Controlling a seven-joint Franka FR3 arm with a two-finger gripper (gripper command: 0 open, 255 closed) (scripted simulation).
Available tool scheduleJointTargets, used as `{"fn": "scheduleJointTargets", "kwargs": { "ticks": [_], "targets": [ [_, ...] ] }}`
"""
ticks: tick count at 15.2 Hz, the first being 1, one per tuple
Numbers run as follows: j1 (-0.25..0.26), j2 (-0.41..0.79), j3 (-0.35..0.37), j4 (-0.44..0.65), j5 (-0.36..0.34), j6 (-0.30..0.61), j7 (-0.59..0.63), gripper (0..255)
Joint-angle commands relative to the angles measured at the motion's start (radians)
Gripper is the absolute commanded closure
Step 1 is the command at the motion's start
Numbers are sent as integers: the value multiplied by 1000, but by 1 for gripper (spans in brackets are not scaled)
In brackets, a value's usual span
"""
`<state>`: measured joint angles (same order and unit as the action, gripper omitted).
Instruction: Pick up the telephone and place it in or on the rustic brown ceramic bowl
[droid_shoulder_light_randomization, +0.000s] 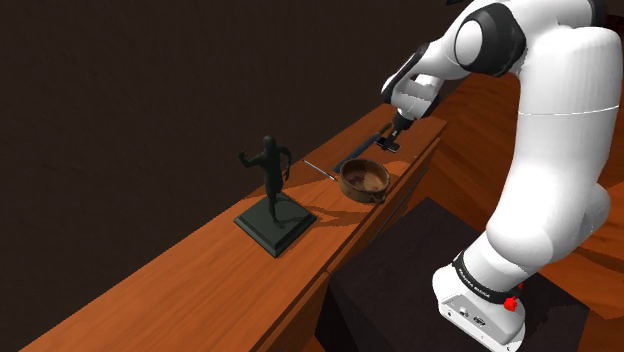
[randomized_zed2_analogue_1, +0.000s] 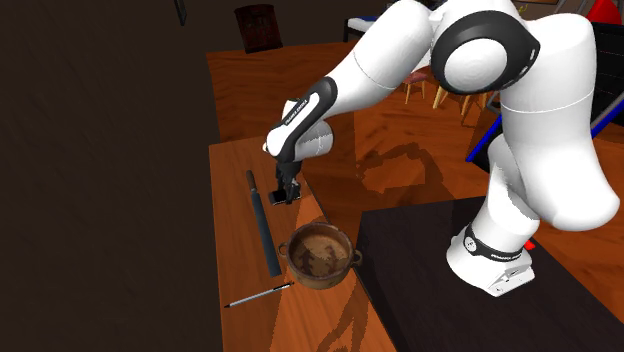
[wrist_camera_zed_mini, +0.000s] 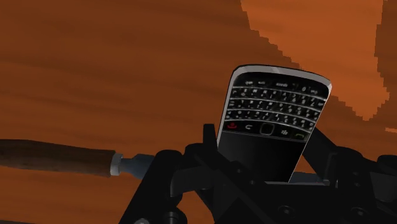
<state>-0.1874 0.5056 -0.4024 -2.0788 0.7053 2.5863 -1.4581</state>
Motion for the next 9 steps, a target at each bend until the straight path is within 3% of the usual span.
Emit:
{"fn": "scheduleJointTargets", "kwargs": {
  "ticks": [1, 9],
  "targets": [
    [12, -23, -16, -4, -23, -17, 20, 255],
    [53, -109, -71, -15, -109, -80, 91, 255]
  ]
}}
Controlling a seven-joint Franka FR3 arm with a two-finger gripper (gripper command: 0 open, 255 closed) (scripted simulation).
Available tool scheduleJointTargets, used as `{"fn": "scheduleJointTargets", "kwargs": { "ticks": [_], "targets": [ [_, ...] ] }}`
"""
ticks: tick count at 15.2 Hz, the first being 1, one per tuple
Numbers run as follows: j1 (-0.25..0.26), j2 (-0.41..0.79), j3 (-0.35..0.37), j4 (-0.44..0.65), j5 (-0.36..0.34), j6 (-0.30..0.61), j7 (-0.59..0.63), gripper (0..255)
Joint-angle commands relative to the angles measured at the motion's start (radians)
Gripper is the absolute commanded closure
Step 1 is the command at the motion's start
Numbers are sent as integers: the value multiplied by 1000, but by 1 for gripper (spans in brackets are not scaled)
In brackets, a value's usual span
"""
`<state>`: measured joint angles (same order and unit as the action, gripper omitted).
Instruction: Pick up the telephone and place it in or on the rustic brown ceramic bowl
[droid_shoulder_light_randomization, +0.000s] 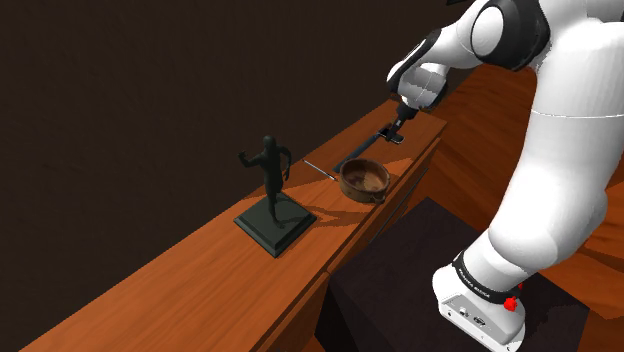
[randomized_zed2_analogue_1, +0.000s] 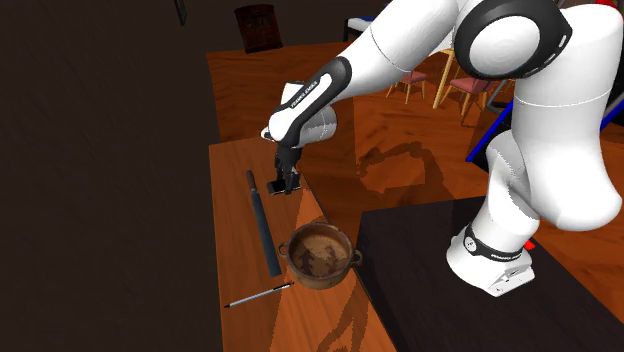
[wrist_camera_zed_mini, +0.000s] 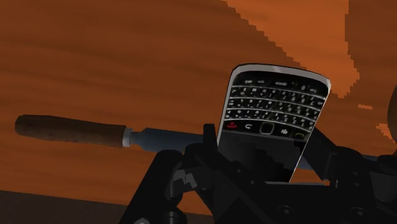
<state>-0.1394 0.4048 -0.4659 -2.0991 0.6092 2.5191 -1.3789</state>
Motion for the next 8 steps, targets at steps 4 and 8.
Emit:
{"fn": "scheduleJointTargets", "kwargs": {
  "ticks": [4, 8],
  "targets": [
    [22, -50, -32, 6, -57, -46, 47, 255],
    [38, -89, -53, 10, -100, -81, 82, 255]
  ]
}}
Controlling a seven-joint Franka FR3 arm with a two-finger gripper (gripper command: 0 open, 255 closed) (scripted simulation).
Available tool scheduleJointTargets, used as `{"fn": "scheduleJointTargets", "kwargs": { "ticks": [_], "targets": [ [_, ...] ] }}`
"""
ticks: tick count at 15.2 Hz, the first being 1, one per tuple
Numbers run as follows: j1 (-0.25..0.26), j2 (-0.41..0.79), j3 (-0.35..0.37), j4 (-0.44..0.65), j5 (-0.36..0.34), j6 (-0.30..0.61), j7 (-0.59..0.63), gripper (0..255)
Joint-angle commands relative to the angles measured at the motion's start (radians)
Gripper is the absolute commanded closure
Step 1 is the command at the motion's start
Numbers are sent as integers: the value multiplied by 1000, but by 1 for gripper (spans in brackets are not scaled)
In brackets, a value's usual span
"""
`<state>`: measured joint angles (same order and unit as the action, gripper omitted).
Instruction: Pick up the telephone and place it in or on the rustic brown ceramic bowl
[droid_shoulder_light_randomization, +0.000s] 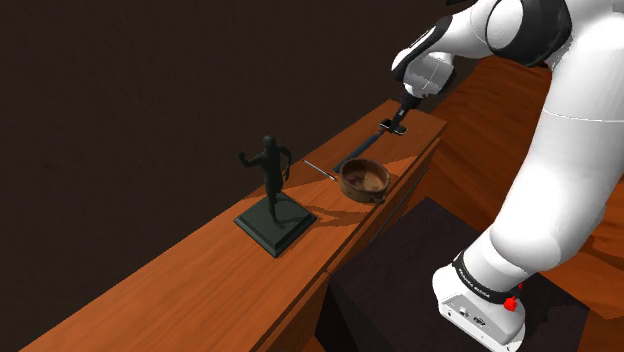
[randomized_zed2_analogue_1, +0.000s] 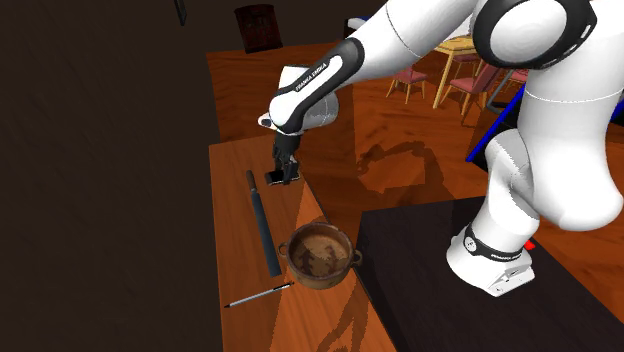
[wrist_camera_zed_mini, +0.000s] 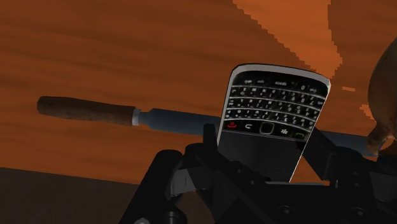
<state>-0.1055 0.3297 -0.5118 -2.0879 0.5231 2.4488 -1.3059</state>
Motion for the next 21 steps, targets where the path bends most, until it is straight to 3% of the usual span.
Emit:
{"fn": "scheduleJointTargets", "kwargs": {
  "ticks": [1, 11, 19, 21],
  "targets": [
    [26, -45, -10, -43, -28, 10, 28, 255],
    [200, -340, 7, -408, -244, 183, 333, 255],
    [230, -534, 145, -627, -434, 256, 659, 255],
    [234, -521, 145, -632, -421, 273, 650, 255]
  ]
}}
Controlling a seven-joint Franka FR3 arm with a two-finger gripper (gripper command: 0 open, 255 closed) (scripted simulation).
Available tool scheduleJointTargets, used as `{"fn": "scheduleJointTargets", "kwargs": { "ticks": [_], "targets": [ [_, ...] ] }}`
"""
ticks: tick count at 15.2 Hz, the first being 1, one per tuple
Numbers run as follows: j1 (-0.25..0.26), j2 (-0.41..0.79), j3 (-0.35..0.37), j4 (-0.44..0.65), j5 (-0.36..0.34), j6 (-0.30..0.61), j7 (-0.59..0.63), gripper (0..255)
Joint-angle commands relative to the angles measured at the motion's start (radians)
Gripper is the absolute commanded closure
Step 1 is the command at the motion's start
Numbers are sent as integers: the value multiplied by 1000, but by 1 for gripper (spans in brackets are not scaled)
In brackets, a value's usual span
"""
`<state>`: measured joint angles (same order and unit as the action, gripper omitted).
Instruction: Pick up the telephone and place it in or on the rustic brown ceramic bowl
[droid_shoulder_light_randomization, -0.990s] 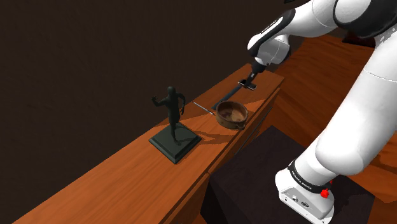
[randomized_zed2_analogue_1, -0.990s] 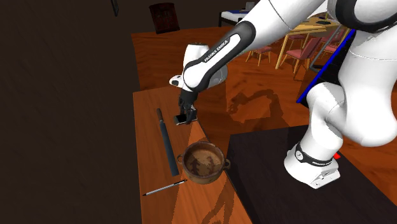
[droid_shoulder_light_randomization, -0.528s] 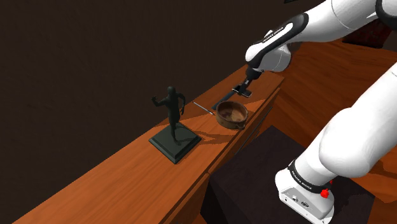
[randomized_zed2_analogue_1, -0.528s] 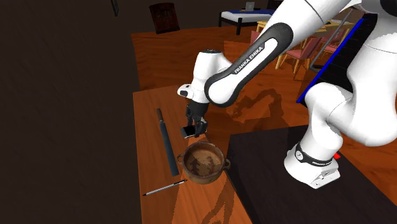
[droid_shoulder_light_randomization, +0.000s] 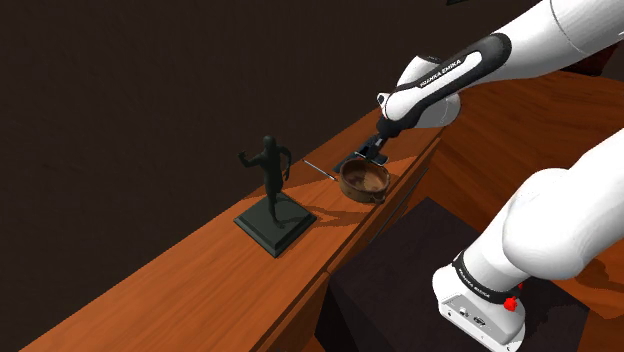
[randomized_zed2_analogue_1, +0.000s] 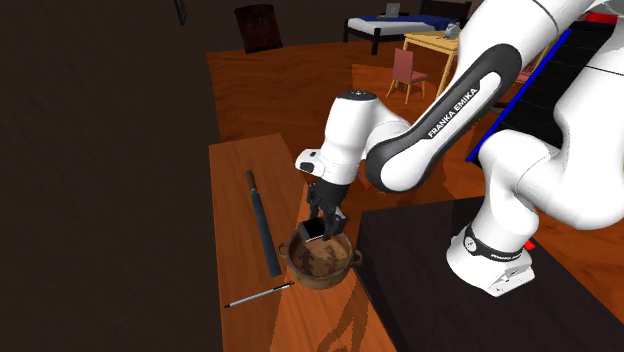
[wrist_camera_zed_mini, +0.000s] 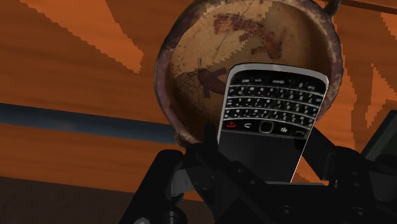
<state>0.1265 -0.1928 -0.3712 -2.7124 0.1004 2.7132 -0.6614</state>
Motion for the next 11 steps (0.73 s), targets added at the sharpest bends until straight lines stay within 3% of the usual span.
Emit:
{"fn": "scheduleJointTargets", "kwargs": {
  "ticks": [1, 6, 11],
  "targets": [
    [10, 16, -1, -9, 16, 26, -6, 255],
    [53, 97, -25, -16, 120, 106, -88, 255],
    [98, 188, -35, -9, 298, 175, -226, 255]
  ]
}}
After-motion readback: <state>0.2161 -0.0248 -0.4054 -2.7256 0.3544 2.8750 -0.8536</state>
